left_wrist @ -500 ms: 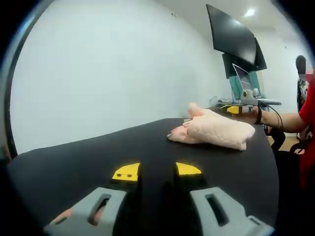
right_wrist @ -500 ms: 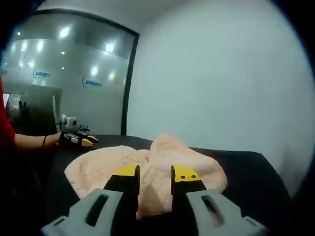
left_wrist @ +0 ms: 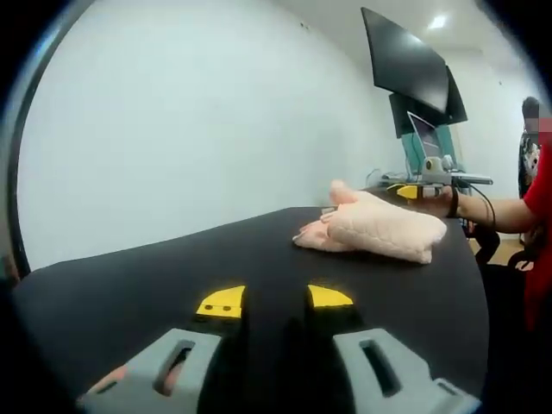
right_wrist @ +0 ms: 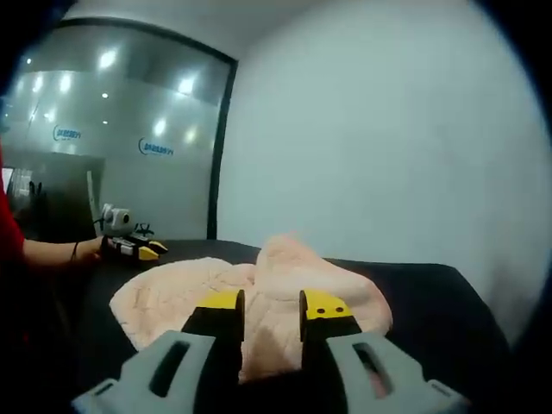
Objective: Fold the towel on the table until its edges align and the towel forms a compact rectangular stack.
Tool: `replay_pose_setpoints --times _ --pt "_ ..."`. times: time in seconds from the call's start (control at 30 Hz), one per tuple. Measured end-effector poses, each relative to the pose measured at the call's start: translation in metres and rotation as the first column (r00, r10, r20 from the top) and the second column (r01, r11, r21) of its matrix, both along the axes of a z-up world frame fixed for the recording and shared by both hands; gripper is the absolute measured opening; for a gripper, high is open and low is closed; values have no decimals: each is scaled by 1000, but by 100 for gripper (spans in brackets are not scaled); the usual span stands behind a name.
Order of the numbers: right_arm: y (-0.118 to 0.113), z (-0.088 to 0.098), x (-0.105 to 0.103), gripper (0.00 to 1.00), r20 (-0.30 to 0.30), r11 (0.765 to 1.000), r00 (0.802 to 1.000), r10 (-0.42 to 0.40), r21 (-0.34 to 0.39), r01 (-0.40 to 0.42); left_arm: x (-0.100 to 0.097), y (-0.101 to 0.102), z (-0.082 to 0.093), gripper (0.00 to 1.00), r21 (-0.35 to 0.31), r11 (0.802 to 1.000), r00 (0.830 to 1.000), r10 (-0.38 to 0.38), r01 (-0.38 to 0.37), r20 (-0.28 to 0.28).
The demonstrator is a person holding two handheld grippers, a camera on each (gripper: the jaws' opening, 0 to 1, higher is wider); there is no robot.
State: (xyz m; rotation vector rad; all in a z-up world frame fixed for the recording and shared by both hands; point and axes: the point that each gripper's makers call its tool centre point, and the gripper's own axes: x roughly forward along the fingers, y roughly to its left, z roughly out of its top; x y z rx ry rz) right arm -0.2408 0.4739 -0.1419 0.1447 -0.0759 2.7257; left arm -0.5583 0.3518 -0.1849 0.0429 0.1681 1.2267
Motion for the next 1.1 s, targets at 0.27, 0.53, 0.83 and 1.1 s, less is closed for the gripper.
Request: replay_pose_setpoints --times 0.27,0.53,0.83,1.1 --pt "-2 -2 -2 23 15 1000 1000 9 7 -9 0 0 0 29 2 1000 1000 -7 7 3" --pt "-1 -3 -3 23 16 1000 1000 10 4 -10 2 0 3 30 11 1000 1000 -15 14 11" --pt "-2 5 1 22 -18 1000 1000 14 16 -14 16 -5 2 31 4 1000 1000 -29 29 5" --pt "-1 9 1 22 -45 1000 999 15 -3 -16 8 -10 11 31 41 999 999 6 -8 46"
